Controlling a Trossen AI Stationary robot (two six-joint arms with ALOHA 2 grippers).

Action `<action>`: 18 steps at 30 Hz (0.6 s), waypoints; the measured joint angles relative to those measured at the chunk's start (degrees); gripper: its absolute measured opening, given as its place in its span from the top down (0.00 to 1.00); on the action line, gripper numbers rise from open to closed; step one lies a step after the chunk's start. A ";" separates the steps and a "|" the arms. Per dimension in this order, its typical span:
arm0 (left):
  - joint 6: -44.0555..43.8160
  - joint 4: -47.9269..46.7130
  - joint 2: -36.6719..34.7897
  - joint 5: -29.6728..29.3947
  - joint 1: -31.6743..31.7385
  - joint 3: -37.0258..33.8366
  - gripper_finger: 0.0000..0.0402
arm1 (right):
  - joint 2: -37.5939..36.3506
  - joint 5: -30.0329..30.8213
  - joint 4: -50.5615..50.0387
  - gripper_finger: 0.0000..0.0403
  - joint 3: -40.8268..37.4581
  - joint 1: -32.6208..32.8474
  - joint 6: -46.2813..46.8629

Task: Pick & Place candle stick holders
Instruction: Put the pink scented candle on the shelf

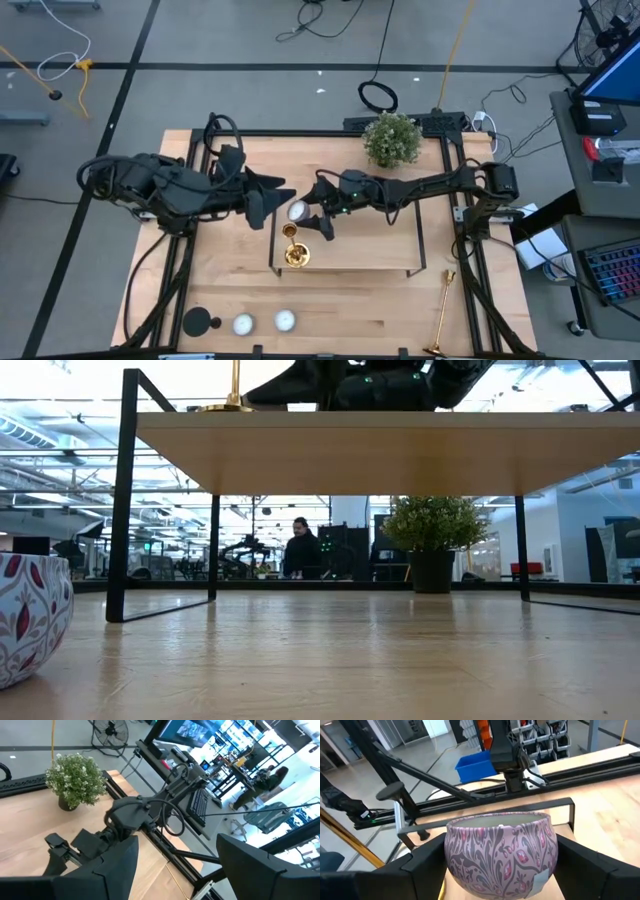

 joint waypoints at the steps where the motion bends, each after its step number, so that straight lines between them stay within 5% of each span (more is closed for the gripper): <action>1: 0.02 0.00 0.00 -0.21 -0.08 0.00 0.33 | -0.01 0.44 -0.26 0.26 0.00 0.02 -0.23; 18: 0.31 0.09 0.00 -0.91 -0.22 0.02 0.33 | 0.01 1.46 -4.76 0.26 -0.04 0.02 -1.67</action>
